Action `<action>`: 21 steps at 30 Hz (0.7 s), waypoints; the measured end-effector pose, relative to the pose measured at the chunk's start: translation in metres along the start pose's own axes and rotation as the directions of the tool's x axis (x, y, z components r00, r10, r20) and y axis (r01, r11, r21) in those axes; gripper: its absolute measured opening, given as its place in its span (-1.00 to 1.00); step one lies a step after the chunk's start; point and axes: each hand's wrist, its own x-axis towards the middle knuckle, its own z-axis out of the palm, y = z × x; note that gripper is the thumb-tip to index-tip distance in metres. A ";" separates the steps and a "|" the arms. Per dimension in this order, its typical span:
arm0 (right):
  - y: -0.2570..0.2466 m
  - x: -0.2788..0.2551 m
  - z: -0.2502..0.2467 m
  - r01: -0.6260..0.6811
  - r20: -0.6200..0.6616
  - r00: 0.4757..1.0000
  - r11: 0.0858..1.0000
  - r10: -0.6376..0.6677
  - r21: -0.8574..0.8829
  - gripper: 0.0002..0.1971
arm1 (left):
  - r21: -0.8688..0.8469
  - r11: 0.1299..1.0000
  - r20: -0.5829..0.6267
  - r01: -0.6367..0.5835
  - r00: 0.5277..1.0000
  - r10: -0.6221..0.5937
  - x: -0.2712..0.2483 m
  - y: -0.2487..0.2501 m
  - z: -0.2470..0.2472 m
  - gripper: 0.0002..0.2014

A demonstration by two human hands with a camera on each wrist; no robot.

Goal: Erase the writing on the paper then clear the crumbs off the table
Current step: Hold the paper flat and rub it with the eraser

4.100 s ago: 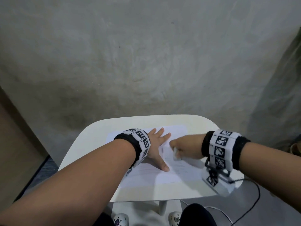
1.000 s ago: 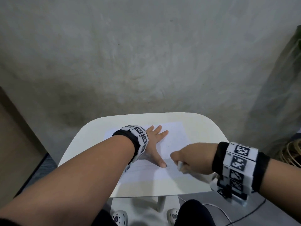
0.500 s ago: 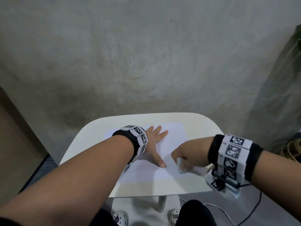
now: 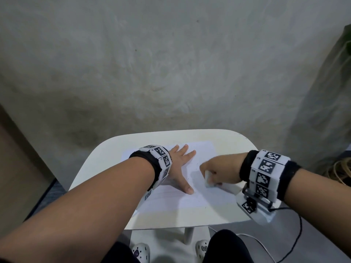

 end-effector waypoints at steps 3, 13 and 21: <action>0.002 0.005 0.004 -0.047 -0.142 0.989 0.998 0.039 -0.047 -0.94 | 0.002 1.000 -0.003 -0.001 1.000 0.001 0.001 0.000 0.001 0.30; -0.003 0.008 -0.001 -0.069 -0.115 0.992 0.983 0.050 -0.169 -0.83 | 0.001 1.000 -0.011 -0.003 1.000 0.003 0.001 0.001 0.002 0.29; -0.002 0.010 0.002 -0.055 -0.096 0.995 0.986 0.040 -0.156 -0.88 | 0.019 1.000 -0.033 -0.014 0.999 0.015 0.002 0.003 0.003 0.29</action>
